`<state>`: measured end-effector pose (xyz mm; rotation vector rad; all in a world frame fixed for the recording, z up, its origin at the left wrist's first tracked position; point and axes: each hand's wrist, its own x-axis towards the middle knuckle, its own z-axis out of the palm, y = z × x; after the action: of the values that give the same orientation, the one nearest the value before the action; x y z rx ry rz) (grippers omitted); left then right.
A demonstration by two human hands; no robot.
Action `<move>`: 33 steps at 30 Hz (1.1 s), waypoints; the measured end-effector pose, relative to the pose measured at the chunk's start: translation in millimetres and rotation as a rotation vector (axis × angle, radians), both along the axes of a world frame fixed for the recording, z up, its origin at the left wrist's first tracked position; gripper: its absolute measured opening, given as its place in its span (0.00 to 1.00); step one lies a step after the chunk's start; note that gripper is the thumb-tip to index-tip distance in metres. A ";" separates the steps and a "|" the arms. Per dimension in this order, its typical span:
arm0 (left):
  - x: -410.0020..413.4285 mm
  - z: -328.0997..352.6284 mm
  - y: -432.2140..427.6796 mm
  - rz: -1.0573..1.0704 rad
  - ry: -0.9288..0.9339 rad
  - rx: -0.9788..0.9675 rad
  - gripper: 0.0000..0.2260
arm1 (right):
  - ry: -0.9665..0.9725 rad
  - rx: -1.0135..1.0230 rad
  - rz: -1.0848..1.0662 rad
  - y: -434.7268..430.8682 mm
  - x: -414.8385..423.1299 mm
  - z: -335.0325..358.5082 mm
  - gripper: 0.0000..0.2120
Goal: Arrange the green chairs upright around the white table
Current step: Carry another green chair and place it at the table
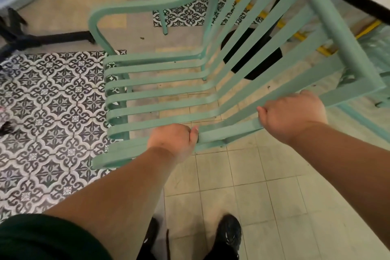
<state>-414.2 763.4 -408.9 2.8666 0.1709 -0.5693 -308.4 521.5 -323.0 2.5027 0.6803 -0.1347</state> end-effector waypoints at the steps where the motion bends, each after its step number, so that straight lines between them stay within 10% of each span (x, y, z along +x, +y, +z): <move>1: 0.5 1.0 1.1 -0.009 0.012 0.006 0.28 | 0.004 0.001 0.000 1.1 -1.2 0.4 0.31; 33: 23.7 -3.8 128.7 -0.179 -0.031 0.152 0.28 | 0.292 -0.025 -0.215 112.8 -62.0 10.2 0.29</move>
<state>-390.5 892.1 -412.7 3.0578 -0.0508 -0.5663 -370.4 634.3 -312.7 2.5506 0.5146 -0.5927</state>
